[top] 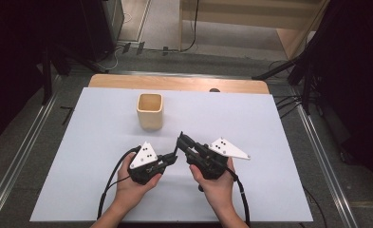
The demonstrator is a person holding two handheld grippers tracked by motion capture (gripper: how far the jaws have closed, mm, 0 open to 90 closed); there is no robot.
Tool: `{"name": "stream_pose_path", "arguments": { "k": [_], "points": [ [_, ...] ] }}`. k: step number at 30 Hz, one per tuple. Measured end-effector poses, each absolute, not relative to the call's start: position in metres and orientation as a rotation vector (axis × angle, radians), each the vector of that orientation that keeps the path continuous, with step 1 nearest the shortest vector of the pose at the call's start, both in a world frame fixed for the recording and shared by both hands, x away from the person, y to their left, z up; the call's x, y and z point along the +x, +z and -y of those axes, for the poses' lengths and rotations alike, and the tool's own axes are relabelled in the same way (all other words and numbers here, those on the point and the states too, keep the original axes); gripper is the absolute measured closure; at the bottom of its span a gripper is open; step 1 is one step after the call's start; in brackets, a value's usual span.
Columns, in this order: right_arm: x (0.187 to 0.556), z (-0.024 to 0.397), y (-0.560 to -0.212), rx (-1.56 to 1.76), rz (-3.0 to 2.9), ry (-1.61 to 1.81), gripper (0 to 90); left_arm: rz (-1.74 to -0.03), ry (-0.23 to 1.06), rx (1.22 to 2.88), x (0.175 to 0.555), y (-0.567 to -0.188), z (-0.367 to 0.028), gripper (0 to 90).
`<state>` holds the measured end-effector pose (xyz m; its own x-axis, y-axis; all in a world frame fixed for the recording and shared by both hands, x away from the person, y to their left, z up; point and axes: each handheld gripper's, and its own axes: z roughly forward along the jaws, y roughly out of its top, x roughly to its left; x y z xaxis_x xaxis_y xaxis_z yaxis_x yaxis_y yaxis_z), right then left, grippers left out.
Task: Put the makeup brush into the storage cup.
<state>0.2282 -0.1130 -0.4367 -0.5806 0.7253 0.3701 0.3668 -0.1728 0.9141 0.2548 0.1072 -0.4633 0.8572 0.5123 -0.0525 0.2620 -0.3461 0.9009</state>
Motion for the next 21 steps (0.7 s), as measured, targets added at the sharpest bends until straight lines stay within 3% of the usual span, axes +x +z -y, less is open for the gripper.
{"name": "stream_pose_path", "arguments": {
  "k": [7, 21],
  "points": [
    [0.228, 0.101, -0.447, 1.28, -1.872, 1.802, 73.0, -0.577, 0.289, 1.905, 0.255, -0.46, -0.112, 85.1],
    [0.226, 0.097, -0.455, 1.304, -1.871, 1.774, 84.2, -0.558, 0.231, 1.904, 0.255, -0.461, -0.11, 84.6]
  ]
}}
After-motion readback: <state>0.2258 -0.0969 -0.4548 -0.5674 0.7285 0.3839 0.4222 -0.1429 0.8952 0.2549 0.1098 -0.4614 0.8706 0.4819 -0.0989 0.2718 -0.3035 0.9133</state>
